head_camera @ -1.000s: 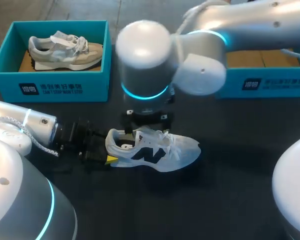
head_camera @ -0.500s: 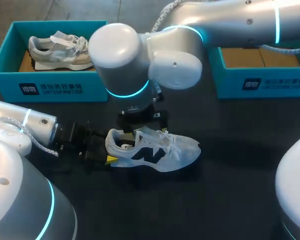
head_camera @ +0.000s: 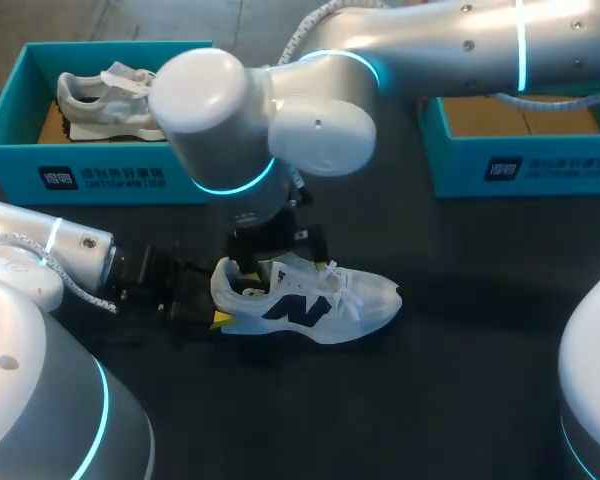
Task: Take the shoe out of the shoebox, open the shoe tongue, remove and reinsert the insole, then place the shoe into the shoebox
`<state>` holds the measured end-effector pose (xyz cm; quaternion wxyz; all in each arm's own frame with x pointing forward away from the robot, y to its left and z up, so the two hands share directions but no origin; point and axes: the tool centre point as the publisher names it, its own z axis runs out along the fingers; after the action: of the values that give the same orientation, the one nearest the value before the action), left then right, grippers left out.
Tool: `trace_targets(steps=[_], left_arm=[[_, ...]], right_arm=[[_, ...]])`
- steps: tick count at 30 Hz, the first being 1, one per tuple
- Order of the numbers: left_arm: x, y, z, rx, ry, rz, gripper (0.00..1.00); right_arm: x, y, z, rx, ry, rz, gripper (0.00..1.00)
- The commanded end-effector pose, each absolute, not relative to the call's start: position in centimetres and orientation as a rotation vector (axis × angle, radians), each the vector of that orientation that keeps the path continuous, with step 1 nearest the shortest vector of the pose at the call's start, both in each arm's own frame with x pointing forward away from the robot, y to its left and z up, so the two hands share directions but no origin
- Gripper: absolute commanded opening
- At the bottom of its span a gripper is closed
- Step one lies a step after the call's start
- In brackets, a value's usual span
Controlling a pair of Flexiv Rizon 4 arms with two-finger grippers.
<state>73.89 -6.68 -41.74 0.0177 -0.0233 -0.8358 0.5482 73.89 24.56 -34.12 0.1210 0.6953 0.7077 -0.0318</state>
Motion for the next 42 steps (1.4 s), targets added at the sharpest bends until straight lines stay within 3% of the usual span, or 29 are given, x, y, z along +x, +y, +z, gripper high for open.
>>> trace_targets(steps=[1, 35, 38, 41, 42], left_arm=[[73.6, -6.9, -42.1, -0.071, -2.599, 1.705, 0.0], [73.6, -6.9, -42.1, -0.071, -2.599, 1.705, 0.0], [73.6, -6.9, -42.1, -0.071, -2.599, 1.705, 0.0], [73.6, -6.9, -42.1, -0.071, -2.599, 1.705, 0.0], [73.6, -6.9, -42.1, -0.071, -2.599, 1.705, 0.0]], right_arm=[[73.1, 25.4, -34.8, 2.064, 1.966, -0.135, 1.0], [71.8, 21.7, -33.1, 2.084, 1.819, -0.314, 1.0], [71.9, 21.4, -32.9, 2.094, 1.81, -0.312, 0.94], [72.1, 21.0, -32.6, 2.114, 1.797, -0.299, 0.6], [72.1, 20.9, -32.5, 2.118, 1.792, -0.298, 0.57]])
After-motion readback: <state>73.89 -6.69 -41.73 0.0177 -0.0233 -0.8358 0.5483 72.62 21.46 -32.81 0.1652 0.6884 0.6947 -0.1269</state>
